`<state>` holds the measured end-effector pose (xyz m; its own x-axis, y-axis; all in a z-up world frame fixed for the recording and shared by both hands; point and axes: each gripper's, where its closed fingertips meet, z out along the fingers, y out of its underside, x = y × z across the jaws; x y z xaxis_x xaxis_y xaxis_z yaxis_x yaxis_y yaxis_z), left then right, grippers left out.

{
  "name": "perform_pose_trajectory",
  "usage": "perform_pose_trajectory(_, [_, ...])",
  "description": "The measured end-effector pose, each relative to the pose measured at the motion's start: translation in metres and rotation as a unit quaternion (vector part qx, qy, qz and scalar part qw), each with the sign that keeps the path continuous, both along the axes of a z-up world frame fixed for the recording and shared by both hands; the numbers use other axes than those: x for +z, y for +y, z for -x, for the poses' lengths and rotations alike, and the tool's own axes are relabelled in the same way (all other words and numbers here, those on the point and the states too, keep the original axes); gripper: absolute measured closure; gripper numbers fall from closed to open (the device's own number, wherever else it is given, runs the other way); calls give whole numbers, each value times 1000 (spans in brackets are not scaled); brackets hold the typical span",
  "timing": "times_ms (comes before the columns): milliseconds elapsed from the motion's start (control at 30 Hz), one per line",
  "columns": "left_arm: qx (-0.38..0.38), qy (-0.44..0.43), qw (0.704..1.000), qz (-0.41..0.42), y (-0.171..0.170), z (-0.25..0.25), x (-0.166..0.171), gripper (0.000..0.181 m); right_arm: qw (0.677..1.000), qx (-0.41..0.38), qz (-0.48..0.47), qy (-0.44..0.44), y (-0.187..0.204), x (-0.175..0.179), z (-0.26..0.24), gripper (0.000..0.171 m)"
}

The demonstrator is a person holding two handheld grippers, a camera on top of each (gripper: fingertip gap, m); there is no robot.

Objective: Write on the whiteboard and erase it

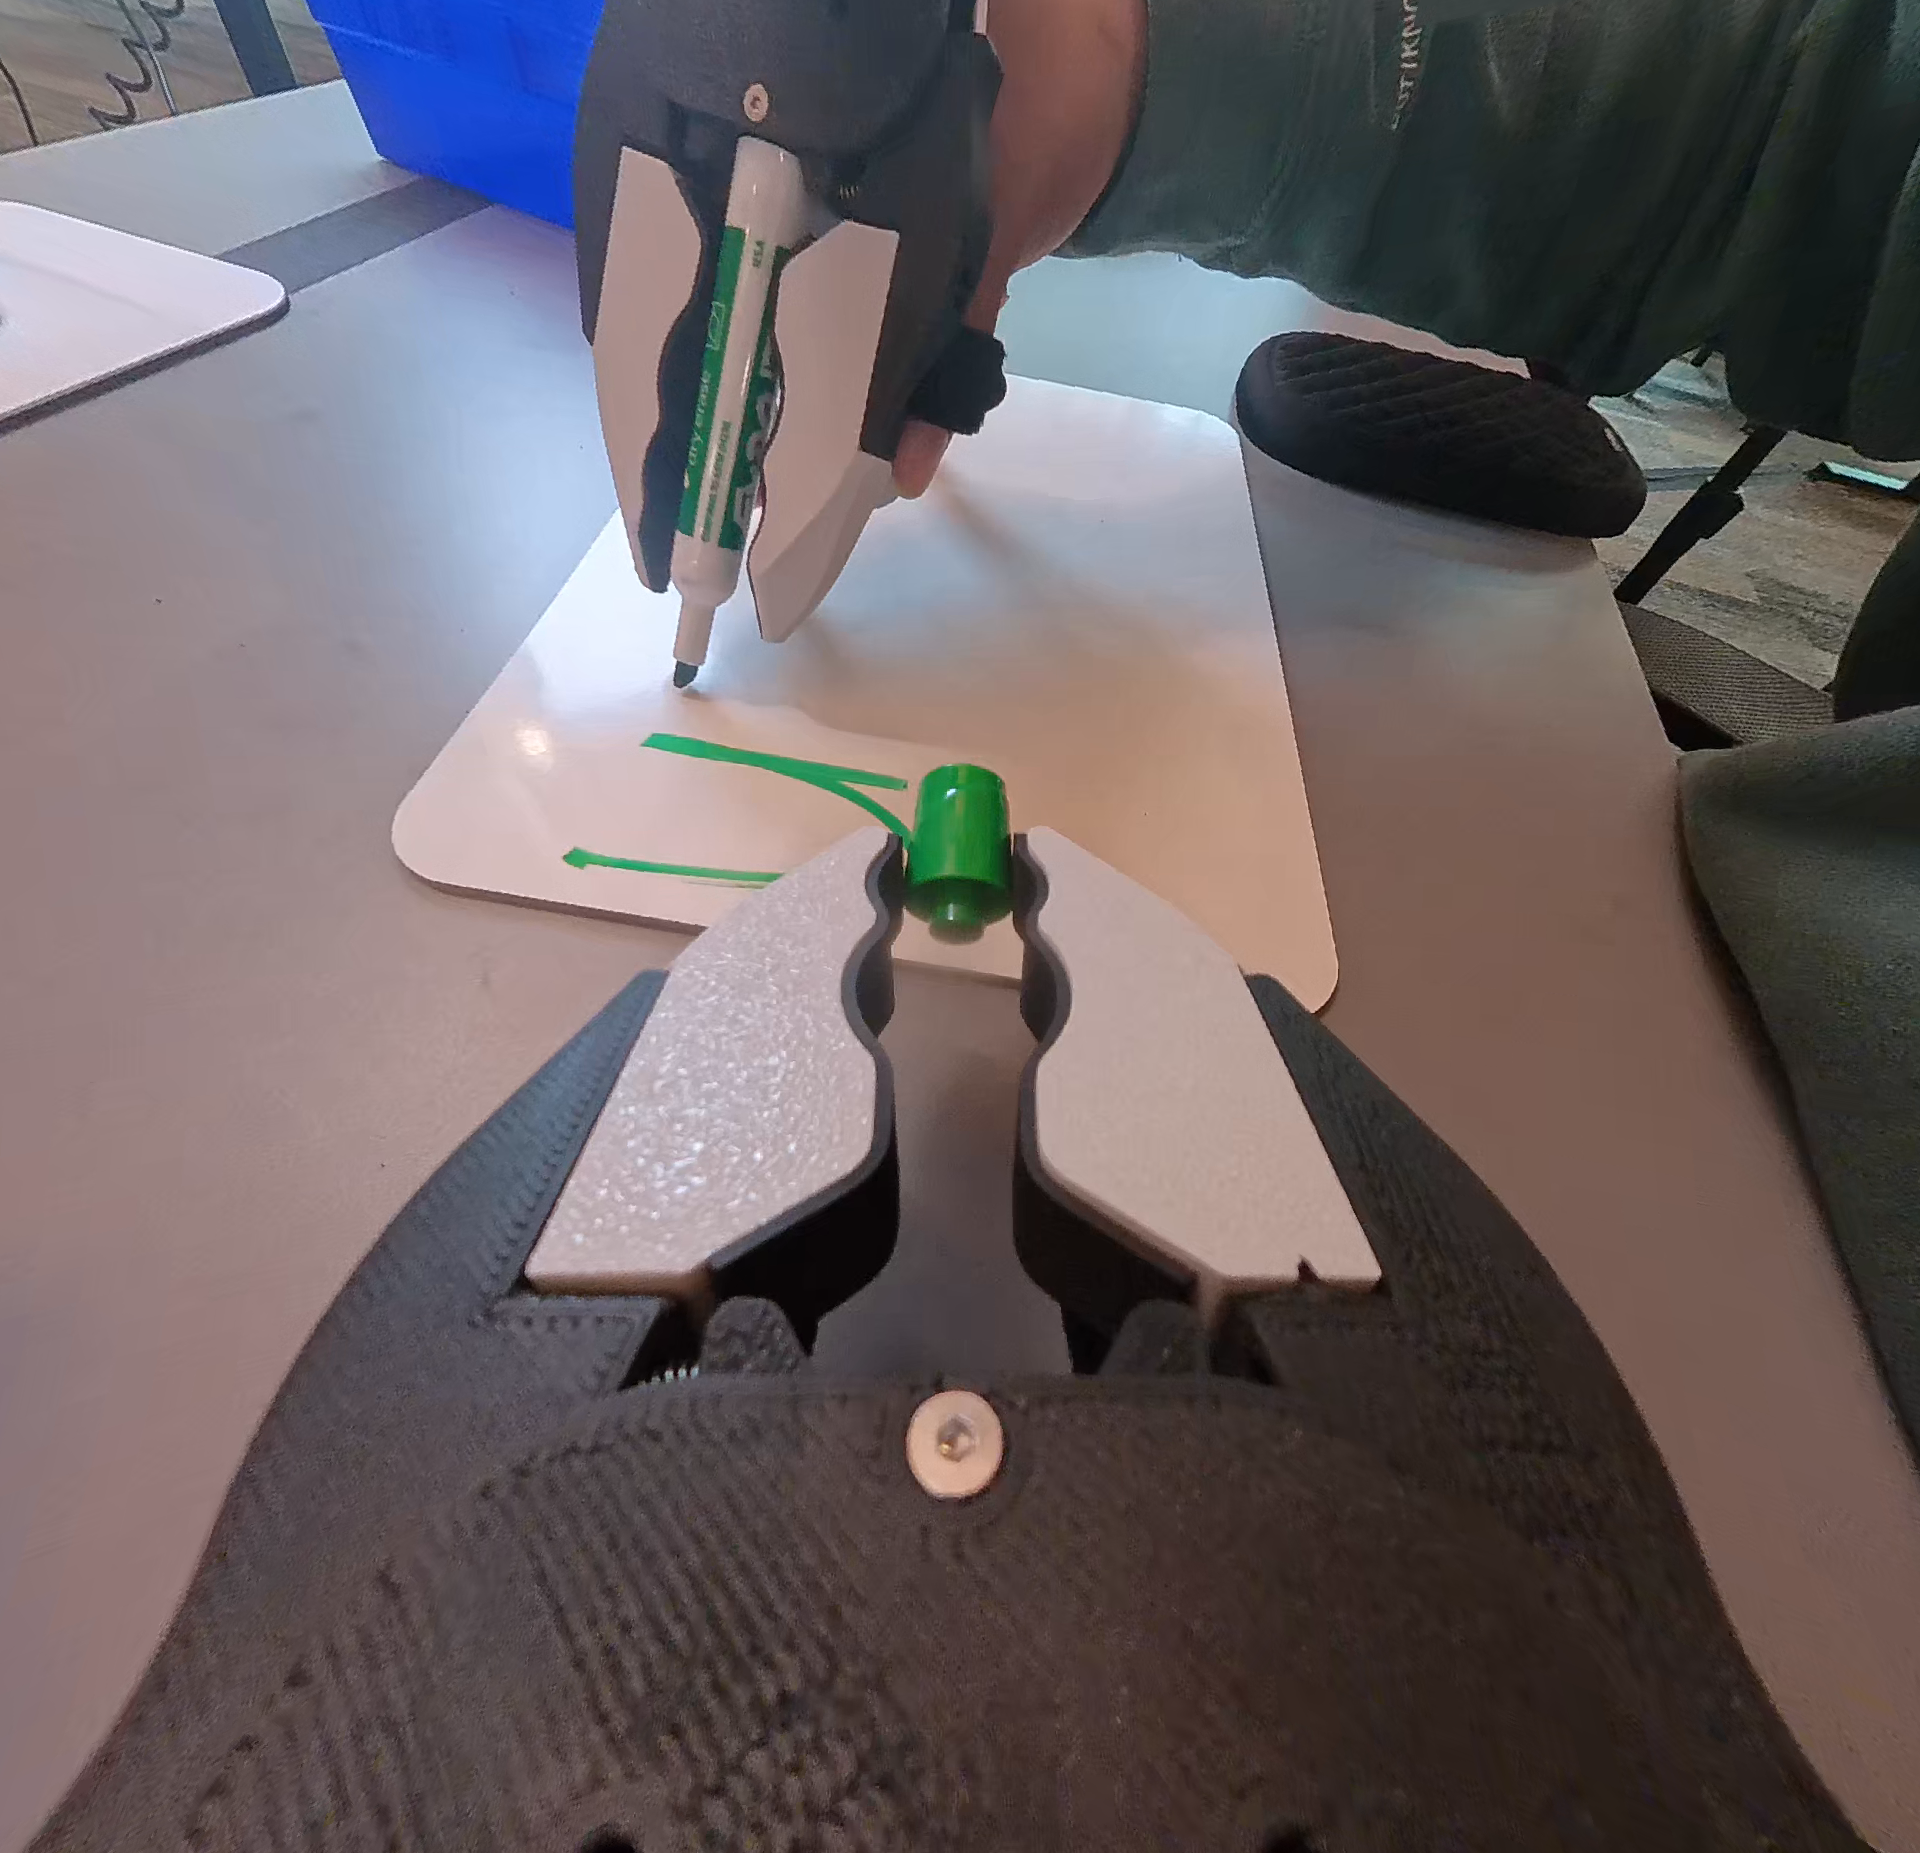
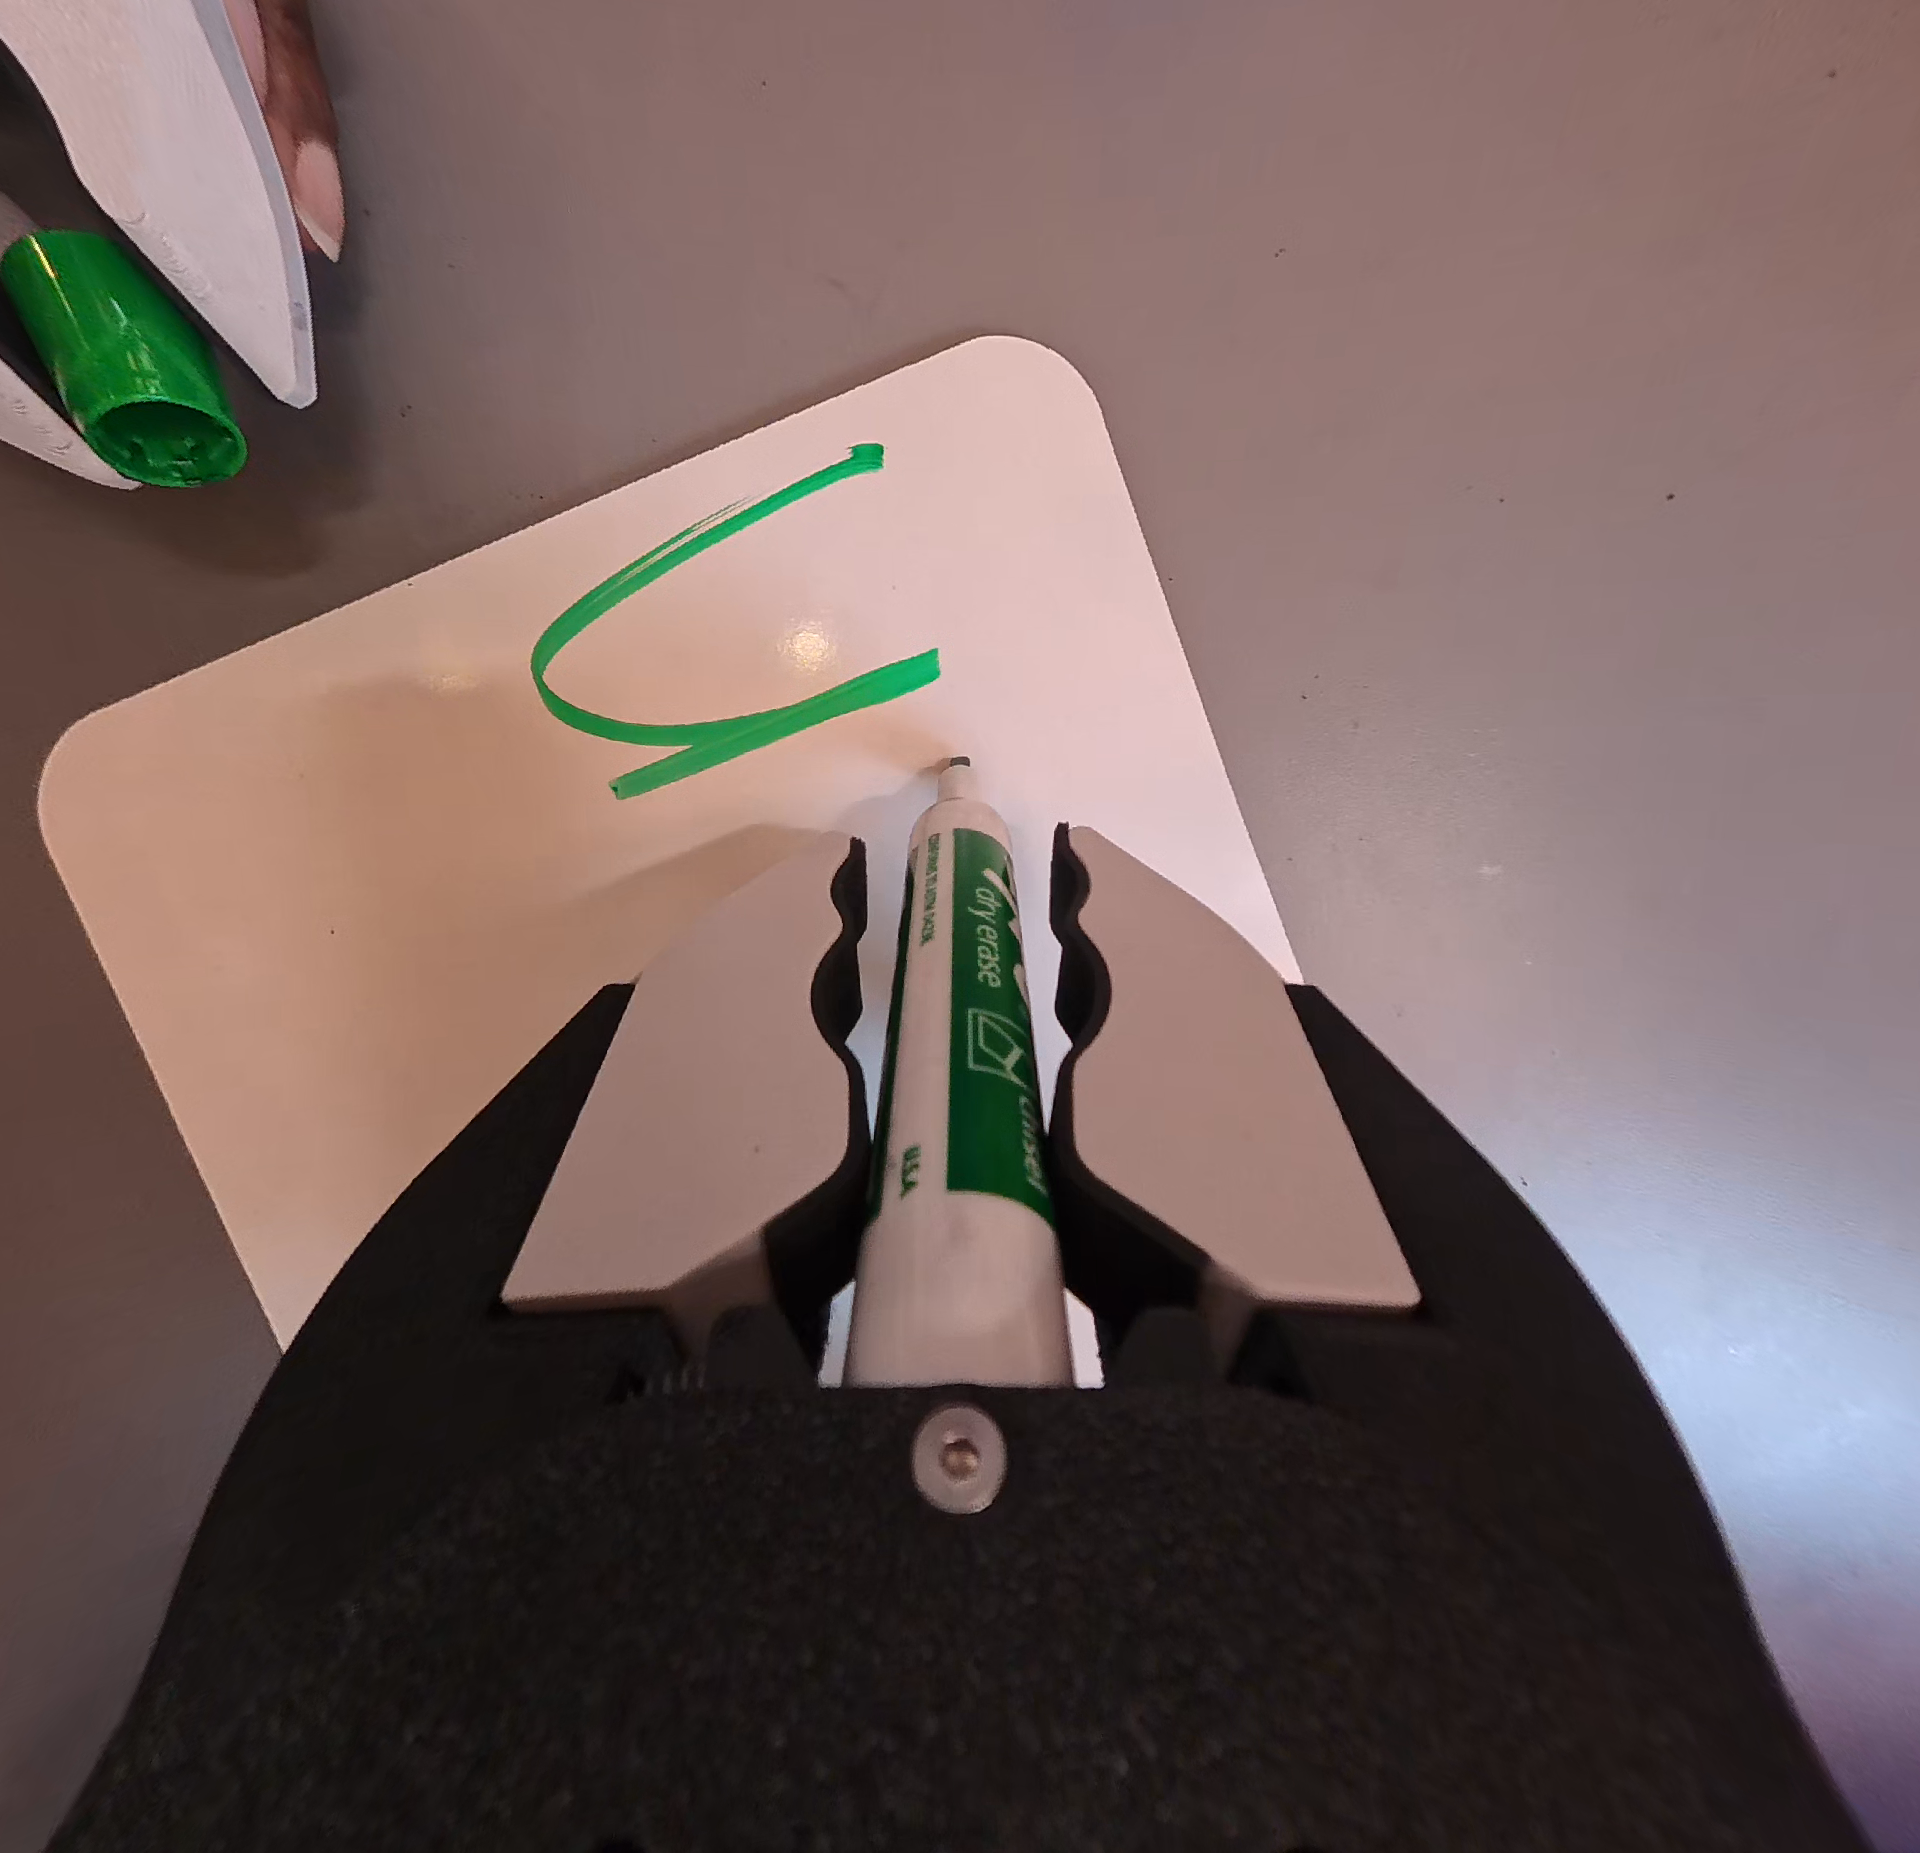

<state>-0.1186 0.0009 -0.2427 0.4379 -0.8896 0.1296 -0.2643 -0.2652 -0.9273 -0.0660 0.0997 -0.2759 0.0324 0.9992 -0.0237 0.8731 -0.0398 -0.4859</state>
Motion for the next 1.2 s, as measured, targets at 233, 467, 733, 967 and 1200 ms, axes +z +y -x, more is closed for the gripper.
perform_pose_trajectory(233, [0,0,1000,-1,0,0,0,162,1000,-1,1,-3,0,-2,-1,137])
perform_pose_trajectory(467, [0,1,1000,-2,0,0,0,162,1000,-1,2,-3,0,-2,-1,137])
perform_pose_trajectory(733, [-1,3,1000,-3,-1,0,0,162,1000,-2,3,-11,-1,-3,-2,137])
perform_pose_trajectory(967, [-2,3,1000,-4,-1,-1,0,162,1000,4,14,-24,-10,-4,-6,138])
perform_pose_trajectory(1200, [-3,5,1000,-5,-2,-1,0,162,996,44,34,-71,-47,-3,-27,138])
